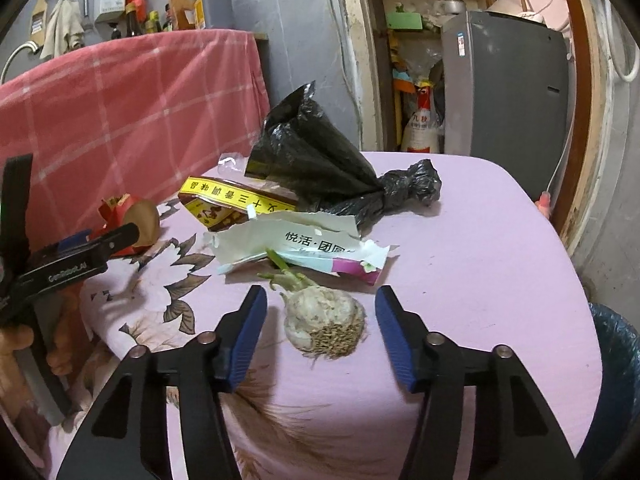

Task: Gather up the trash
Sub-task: 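Grasp the red box with the left tool while the right tool grasps the garlic bulb, then lift the red box and garlic bulb and carry them over the blue bin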

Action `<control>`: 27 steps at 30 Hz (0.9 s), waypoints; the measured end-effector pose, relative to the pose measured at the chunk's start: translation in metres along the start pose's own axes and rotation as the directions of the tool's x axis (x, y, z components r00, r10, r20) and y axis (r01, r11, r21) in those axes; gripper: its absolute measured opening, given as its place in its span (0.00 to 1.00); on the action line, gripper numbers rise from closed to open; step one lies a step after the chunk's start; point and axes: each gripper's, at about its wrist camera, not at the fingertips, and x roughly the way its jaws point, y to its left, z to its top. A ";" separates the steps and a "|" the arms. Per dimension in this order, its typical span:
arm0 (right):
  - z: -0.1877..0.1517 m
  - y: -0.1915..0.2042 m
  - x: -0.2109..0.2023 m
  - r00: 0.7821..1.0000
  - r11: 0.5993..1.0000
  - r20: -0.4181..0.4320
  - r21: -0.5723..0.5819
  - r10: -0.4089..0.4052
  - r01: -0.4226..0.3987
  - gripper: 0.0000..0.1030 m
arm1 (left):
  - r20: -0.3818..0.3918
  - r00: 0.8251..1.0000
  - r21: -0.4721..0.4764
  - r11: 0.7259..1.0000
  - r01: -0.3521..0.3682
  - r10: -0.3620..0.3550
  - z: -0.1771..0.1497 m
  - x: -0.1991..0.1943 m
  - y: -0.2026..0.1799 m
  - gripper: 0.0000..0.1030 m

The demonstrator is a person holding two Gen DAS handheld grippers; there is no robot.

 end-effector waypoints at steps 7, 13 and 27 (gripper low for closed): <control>-0.002 0.007 -0.001 1.000 1.000 -0.002 -0.009 -0.006 0.006 0.38 | -0.028 0.999 0.006 1.000 0.018 -0.018 -0.004 0.001 -0.006 0.65; -0.004 0.008 -0.003 1.000 1.000 -0.002 -0.009 0.007 -0.007 0.34 | -0.015 0.999 0.051 0.998 0.031 -0.030 -0.009 -0.007 -0.017 0.44; -0.016 0.008 -0.024 0.999 0.999 0.022 -0.006 0.044 -0.044 0.34 | 0.039 0.995 0.055 0.994 0.095 -0.097 -0.035 -0.040 -0.043 0.40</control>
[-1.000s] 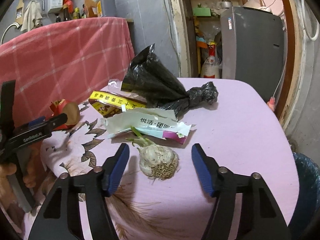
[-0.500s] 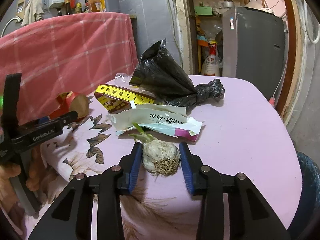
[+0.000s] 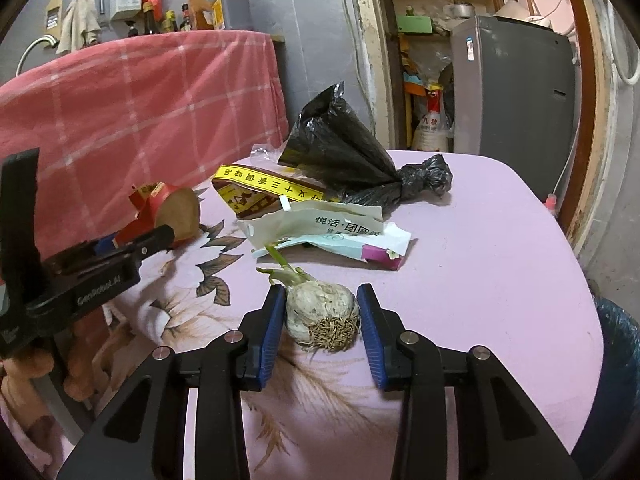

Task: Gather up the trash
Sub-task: 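Lift the red box and garlic bulb and carry them over the blue bin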

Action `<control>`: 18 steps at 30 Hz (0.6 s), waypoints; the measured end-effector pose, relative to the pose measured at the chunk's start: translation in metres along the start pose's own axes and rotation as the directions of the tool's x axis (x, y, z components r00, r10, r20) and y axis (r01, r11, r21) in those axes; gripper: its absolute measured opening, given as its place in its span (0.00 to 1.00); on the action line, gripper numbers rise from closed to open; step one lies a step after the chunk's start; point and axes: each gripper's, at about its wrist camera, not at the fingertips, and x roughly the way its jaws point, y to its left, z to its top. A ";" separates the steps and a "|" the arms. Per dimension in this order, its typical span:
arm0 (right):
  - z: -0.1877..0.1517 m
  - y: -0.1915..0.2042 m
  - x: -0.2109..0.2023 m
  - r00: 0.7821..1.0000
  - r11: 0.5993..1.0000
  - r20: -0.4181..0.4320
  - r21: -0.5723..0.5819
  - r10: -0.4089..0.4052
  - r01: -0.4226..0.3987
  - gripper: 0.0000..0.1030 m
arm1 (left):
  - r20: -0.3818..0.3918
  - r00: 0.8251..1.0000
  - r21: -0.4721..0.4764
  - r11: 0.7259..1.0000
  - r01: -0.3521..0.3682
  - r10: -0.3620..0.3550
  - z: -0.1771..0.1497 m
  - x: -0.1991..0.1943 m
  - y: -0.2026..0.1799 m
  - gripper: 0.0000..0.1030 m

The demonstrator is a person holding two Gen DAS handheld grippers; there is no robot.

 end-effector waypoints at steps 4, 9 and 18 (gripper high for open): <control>-0.003 -0.004 -0.009 1.000 1.000 0.015 0.001 -0.012 0.012 0.33 | 0.032 0.999 0.007 1.000 0.025 -0.025 -0.007 -0.017 -0.014 0.40; -0.009 -0.012 -0.025 0.998 0.999 0.051 -0.004 -0.032 0.032 0.33 | 0.057 0.997 0.018 0.999 0.050 -0.051 -0.018 -0.037 -0.033 0.40; -0.018 -0.037 -0.066 0.987 0.996 0.134 0.002 -0.087 0.088 0.33 | 0.081 0.990 0.059 0.992 0.114 -0.118 -0.029 -0.054 -0.083 0.40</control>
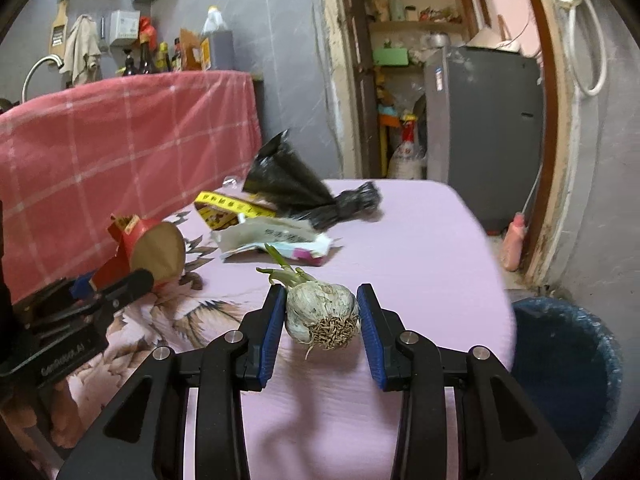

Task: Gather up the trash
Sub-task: 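Lift the red box and garlic bulb and carry them over the blue bin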

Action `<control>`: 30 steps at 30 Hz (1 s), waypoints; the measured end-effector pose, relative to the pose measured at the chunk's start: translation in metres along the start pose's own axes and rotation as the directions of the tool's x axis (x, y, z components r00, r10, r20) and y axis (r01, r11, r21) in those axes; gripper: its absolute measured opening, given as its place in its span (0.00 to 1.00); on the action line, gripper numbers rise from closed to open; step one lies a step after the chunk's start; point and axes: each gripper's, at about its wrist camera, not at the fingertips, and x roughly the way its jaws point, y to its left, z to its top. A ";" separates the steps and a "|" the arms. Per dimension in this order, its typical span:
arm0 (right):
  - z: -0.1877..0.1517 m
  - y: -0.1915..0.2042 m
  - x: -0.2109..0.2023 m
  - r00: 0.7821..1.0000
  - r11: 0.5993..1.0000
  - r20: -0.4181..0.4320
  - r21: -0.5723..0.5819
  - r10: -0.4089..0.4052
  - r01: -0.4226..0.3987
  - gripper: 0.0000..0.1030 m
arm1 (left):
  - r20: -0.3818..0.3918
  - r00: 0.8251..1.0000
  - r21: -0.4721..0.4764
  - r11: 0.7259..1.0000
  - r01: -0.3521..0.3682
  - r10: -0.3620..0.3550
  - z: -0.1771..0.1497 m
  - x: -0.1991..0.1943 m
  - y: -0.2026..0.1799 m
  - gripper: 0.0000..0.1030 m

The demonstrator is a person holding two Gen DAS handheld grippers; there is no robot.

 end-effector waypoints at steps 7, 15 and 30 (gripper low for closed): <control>-0.007 -0.036 -0.035 0.995 0.997 0.061 0.029 -0.073 0.071 0.33 | 0.012 0.997 0.018 0.996 0.082 -0.082 0.003 0.001 -0.044 0.40; -0.019 -0.091 -0.076 0.975 0.978 0.101 0.093 -0.198 0.189 0.33 | 0.019 0.980 0.048 0.979 0.199 -0.200 0.011 0.006 -0.108 0.40; -0.056 -0.183 -0.115 0.922 0.896 0.071 0.276 -0.380 0.347 0.34 | -0.045 0.939 0.021 0.940 0.341 -0.340 0.008 0.032 -0.220 0.40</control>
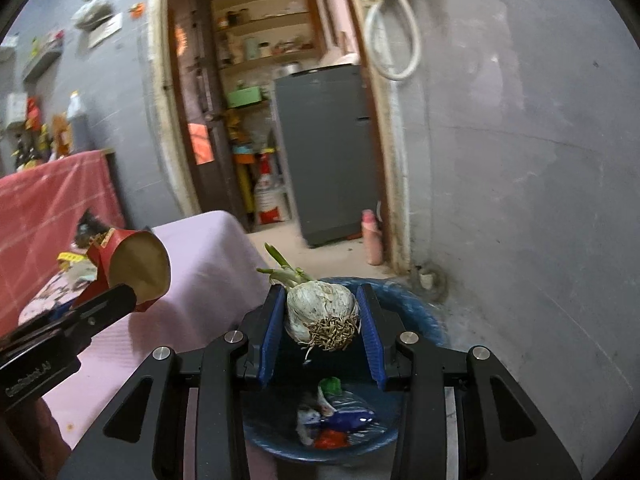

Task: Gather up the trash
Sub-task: 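Lift the red box and garlic bulb and carry them over the blue bin, then open the left tool to drop the red box while the right tool releases the garlic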

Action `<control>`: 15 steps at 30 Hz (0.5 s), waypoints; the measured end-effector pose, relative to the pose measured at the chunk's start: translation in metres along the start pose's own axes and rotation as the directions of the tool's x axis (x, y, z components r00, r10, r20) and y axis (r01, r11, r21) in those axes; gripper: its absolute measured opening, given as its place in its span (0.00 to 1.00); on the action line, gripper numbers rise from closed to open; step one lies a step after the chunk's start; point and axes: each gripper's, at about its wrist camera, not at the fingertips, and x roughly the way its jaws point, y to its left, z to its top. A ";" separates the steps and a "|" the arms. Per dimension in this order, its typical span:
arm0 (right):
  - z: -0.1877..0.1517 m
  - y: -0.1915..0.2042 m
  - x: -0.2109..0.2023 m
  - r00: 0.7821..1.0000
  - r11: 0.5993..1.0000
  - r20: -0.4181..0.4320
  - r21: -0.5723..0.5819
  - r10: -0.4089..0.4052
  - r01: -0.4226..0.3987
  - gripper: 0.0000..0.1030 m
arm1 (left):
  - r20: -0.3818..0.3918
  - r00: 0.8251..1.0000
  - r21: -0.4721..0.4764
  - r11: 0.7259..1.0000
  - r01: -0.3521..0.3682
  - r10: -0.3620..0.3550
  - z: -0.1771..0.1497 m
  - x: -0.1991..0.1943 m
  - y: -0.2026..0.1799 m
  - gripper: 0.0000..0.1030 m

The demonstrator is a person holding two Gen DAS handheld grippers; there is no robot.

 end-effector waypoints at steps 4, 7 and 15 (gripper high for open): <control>-0.006 -0.017 0.004 1.000 1.000 -0.010 0.018 -0.024 0.024 0.34 | -0.033 0.999 0.002 1.000 0.004 -0.004 -0.005 0.016 -0.012 0.40; -0.010 -0.027 0.006 0.999 0.999 -0.022 0.030 -0.030 0.031 0.34 | -0.071 0.997 0.022 1.000 -0.012 0.014 -0.012 0.028 -0.017 0.40; -0.018 -0.038 0.023 0.995 0.998 -0.090 0.036 -0.050 0.054 0.34 | -0.156 0.987 0.030 0.999 -0.038 0.042 -0.021 0.054 -0.016 0.41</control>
